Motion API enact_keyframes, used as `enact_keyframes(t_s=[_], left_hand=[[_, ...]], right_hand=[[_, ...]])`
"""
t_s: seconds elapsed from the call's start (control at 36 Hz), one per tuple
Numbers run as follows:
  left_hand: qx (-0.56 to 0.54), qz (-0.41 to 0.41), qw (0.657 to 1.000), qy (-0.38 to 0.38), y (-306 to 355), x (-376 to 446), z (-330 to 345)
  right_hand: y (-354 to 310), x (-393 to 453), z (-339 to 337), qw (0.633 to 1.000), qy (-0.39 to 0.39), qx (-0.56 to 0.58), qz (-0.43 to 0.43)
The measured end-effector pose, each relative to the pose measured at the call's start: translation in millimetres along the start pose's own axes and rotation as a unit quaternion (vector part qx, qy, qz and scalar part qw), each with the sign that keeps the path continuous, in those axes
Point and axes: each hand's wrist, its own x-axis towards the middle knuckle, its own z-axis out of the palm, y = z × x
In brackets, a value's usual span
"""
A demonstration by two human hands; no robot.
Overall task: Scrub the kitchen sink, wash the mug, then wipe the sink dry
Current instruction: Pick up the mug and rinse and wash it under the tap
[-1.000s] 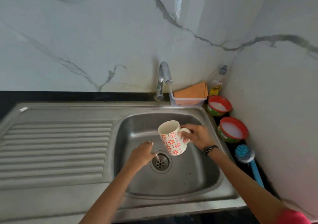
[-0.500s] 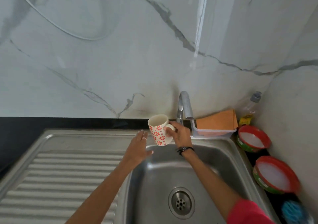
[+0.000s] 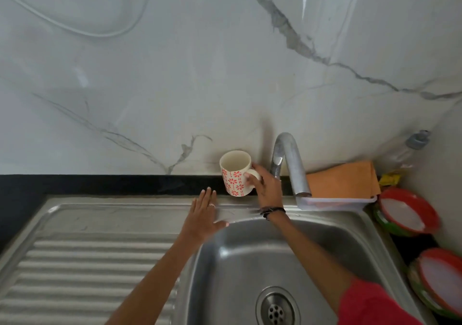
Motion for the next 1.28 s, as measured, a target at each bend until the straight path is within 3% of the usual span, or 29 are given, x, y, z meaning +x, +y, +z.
enact_keyframes(t_s=[0.58,0.83,0.94,1.14,1.28], left_hand=[[-0.007,0.009,1.000,0.010,0,10,18],[-0.011,0.010,1.000,0.014,6,9,14],[-0.011,0.013,1.000,0.013,11,5,10],[0.015,0.027,0.999,0.030,26,-6,6],[-0.009,0.054,0.991,0.125,48,-21,3]], right_hand=[[9,-1,14,1.000,-0.008,-0.025,0.017],[11,-5,9,0.992,0.014,-0.124,0.015],[13,-1,4,0.977,-0.019,-0.207,0.046],[-12,1,-4,0.917,-0.082,-0.378,0.096],[-32,-11,-13,0.885,-0.075,-0.455,0.066]])
